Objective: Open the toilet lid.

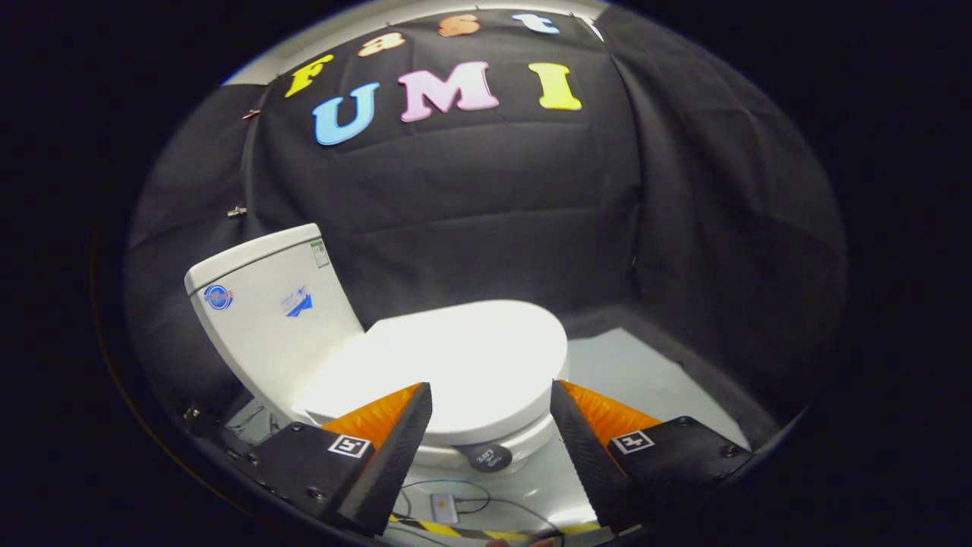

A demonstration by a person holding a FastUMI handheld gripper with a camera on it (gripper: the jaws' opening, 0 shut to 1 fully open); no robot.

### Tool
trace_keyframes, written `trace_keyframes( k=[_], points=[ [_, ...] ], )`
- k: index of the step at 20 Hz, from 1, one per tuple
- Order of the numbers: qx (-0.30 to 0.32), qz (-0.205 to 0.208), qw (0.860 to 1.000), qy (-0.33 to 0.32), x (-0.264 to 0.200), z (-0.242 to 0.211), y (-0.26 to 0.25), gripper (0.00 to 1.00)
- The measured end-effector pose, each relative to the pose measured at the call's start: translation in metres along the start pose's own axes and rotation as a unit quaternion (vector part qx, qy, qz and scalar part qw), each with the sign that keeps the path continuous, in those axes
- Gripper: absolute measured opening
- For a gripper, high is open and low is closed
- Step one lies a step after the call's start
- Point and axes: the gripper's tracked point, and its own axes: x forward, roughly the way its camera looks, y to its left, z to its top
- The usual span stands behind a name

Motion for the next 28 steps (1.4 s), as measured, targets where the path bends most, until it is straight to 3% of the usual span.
trace_keyframes(
  k=[4, 9, 13, 16, 17, 18, 19, 21, 23, 28],
  points=[
    [0.120, 0.024, 0.989, 0.088, 0.021, -0.049, -0.017, 0.99],
    [0.260, 0.053, 0.951, 0.159, 0.036, -0.084, -0.025, 0.99],
    [0.330, 0.067, 0.925, 0.175, 0.050, -0.094, -0.029, 0.96],
    [0.372, 0.095, 0.904, 0.186, 0.053, -0.092, -0.020, 0.73],
    [0.375, 0.099, 0.901, 0.193, 0.054, -0.094, -0.018, 0.60],
    [0.370, 0.109, 0.901, 0.200, 0.057, -0.098, -0.017, 0.46],
    [0.372, 0.112, 0.896, 0.215, 0.053, -0.102, -0.017, 0.43],
    [0.377, 0.104, 0.897, 0.207, 0.059, -0.093, -0.022, 0.18],
    [0.352, 0.095, 0.908, 0.205, 0.059, -0.095, -0.020, 0.18],
    [0.321, 0.046, 0.923, 0.208, 0.049, -0.071, -0.010, 0.18]
  ],
)
